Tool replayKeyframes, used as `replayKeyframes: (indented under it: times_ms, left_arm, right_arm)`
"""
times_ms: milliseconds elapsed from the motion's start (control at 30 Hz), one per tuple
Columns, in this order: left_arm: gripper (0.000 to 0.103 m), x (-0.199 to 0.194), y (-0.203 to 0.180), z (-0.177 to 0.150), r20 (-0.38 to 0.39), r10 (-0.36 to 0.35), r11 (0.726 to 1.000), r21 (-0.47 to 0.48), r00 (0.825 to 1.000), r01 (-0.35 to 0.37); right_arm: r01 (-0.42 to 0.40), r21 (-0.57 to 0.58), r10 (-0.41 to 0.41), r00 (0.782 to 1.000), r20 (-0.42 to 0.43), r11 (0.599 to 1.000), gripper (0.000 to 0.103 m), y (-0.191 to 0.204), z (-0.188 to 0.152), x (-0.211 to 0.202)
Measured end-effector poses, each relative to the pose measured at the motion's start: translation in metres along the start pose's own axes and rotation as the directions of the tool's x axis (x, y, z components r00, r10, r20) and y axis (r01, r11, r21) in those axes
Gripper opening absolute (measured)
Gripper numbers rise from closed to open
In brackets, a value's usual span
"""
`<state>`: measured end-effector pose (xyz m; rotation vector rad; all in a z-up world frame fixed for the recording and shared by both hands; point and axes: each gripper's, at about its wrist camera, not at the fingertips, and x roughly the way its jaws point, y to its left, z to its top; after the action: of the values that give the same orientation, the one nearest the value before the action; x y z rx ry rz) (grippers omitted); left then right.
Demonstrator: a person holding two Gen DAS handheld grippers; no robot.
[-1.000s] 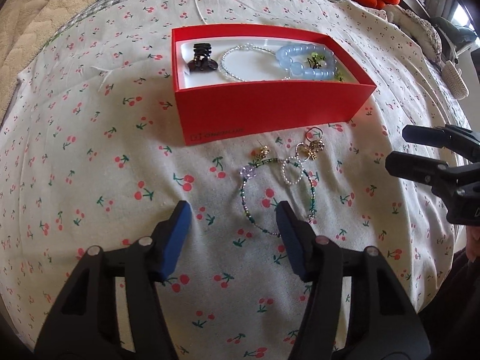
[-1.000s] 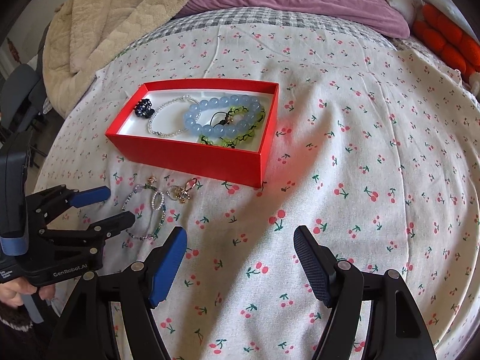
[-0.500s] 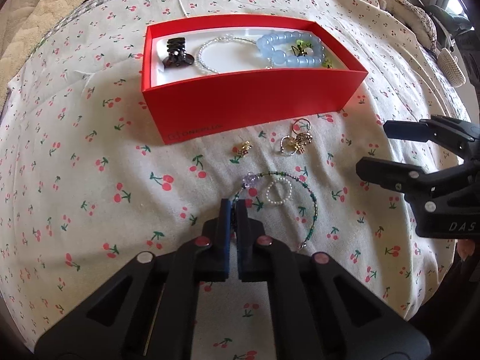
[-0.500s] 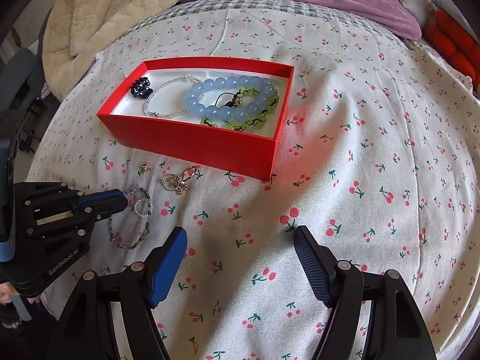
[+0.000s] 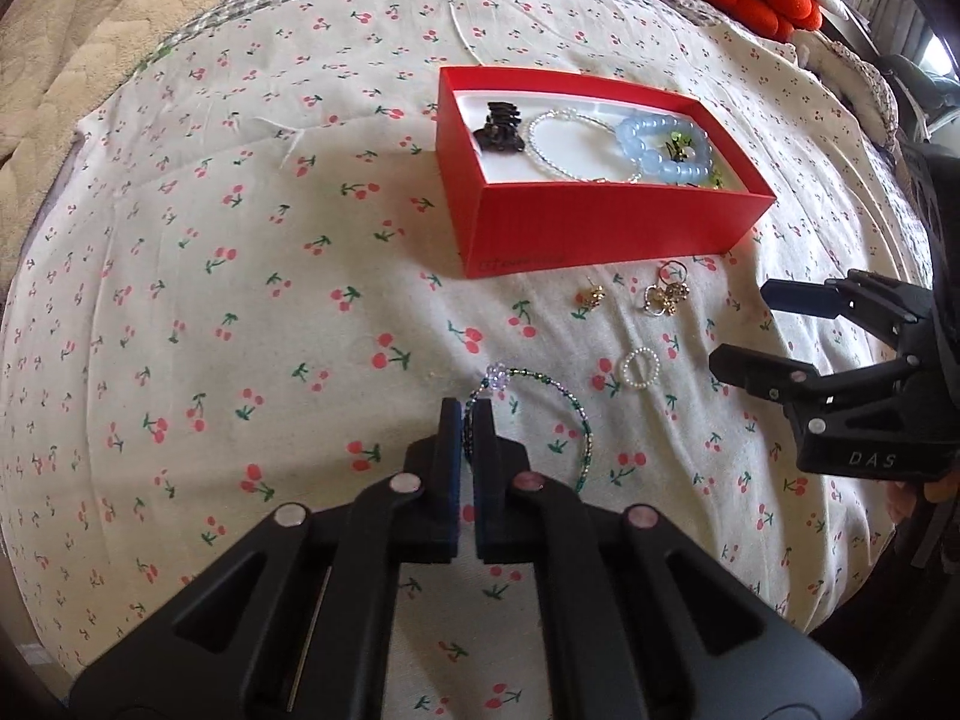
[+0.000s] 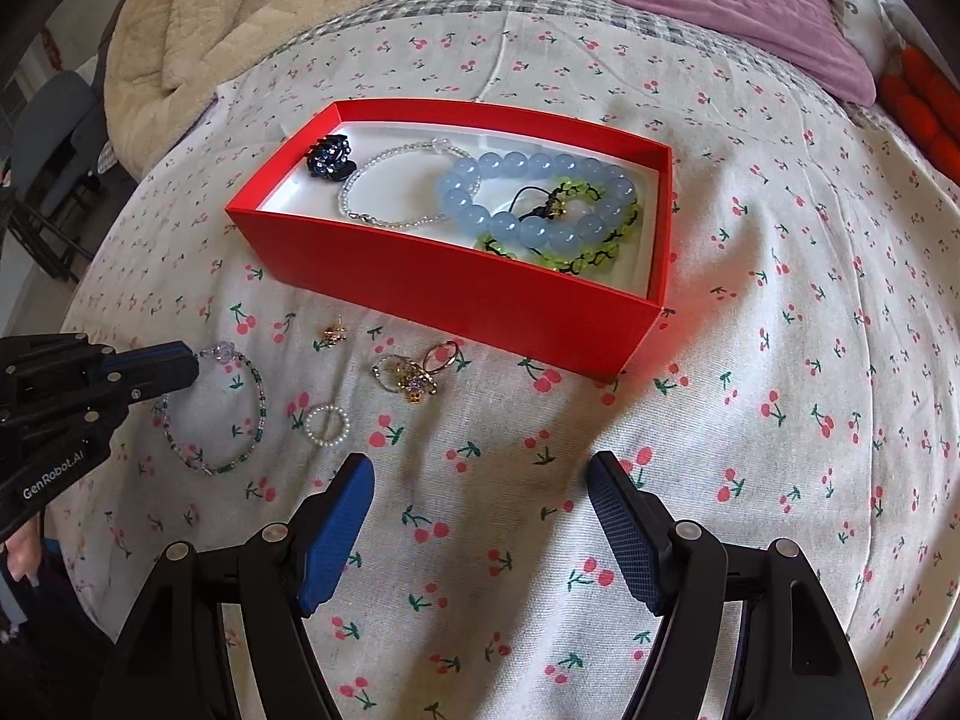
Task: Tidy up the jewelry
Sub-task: 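Grasp the green-beaded strand with left tool while right tool reaches the gold earrings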
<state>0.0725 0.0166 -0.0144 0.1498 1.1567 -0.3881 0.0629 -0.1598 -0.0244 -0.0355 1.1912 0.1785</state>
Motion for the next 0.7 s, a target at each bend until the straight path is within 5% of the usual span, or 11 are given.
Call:
replayKeyframes:
  times_ms: [167,700]
  left_arm:
    - [0.004,0.001,0.008,-0.004,-0.011,-0.001,1.000,-0.021,1.000,0.001]
    - [0.007,0.013,0.013,-0.013,-0.081,-0.042,0.999,-0.018,0.996,0.041]
  right_arm:
    - [-0.007,-0.008,0.007,0.999,0.037,1.000,0.073,0.005,0.006,-0.001]
    - [-0.191,0.229,0.186,0.982,0.042,0.955,0.016,-0.021,0.037,0.023]
